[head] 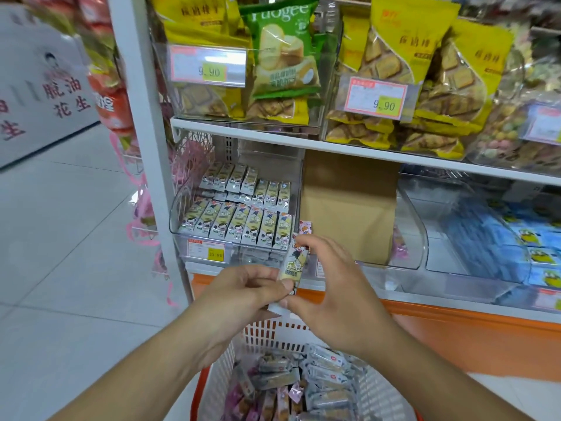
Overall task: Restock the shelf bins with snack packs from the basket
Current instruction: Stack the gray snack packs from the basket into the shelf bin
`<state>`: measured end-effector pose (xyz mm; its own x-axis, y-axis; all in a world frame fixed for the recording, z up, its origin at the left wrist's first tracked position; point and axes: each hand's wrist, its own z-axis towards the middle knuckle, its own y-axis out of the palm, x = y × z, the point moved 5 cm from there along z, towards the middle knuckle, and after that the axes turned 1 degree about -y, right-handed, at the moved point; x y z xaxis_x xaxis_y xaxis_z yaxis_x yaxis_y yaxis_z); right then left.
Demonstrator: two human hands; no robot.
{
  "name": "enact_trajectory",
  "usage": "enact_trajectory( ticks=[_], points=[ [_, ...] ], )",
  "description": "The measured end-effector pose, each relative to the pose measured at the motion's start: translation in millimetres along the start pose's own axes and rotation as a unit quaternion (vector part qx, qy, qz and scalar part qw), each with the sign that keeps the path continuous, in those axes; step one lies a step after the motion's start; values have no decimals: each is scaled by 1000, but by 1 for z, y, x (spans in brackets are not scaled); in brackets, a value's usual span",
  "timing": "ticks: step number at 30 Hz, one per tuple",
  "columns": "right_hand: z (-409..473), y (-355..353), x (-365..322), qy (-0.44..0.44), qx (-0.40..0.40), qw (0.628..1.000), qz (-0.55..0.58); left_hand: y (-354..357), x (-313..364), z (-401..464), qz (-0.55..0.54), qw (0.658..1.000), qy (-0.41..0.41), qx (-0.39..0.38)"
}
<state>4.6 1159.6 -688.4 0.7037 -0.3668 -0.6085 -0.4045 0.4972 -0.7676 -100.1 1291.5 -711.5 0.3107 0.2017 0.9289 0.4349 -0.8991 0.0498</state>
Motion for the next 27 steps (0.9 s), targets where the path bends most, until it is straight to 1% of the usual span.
enact_trajectory(
  ticks=[2,3,4,5,6,7,8,9,10,12,14,17,22,27],
  points=[
    [11,-1,-1,5,-5,1000,2,-7,7,5,0,1000,12,0],
    [20,-4,-2,5,-6,1000,-3,-14,13,8,36,999,32,13],
    [30,-7,-4,5,-2,1000,-11,-24,20,12,108,991,65,40],
    [44,-11,-6,6,5,1000,-20,-39,27,16,205,970,106,81],
    [59,-15,-7,8,10,1000,-29,-54,33,19,317,930,141,118],
    [76,-19,-8,10,11,999,-38,-66,38,23,413,884,169,142],
    [94,-20,-8,13,8,999,-46,-79,37,28,479,847,178,149],
    [114,-21,-7,15,1,998,-53,-91,33,34,525,823,159,147],
    [134,-20,-6,17,-9,998,-63,-103,25,41,562,806,121,141],
    [174,-14,-2,28,-37,994,-99,-118,10,46,609,783,41,116],
    [208,-4,4,47,-75,986,-143,-123,1,48,625,774,21,95],
    [246,13,18,65,-135,969,-195,-128,-5,52,625,775,32,90],
    [280,29,34,62,-153,962,-217,-127,-3,52,624,774,39,102],
    [291,36,35,50,-186,950,-244,-123,-2,51,625,773,31,103]
  ],
)
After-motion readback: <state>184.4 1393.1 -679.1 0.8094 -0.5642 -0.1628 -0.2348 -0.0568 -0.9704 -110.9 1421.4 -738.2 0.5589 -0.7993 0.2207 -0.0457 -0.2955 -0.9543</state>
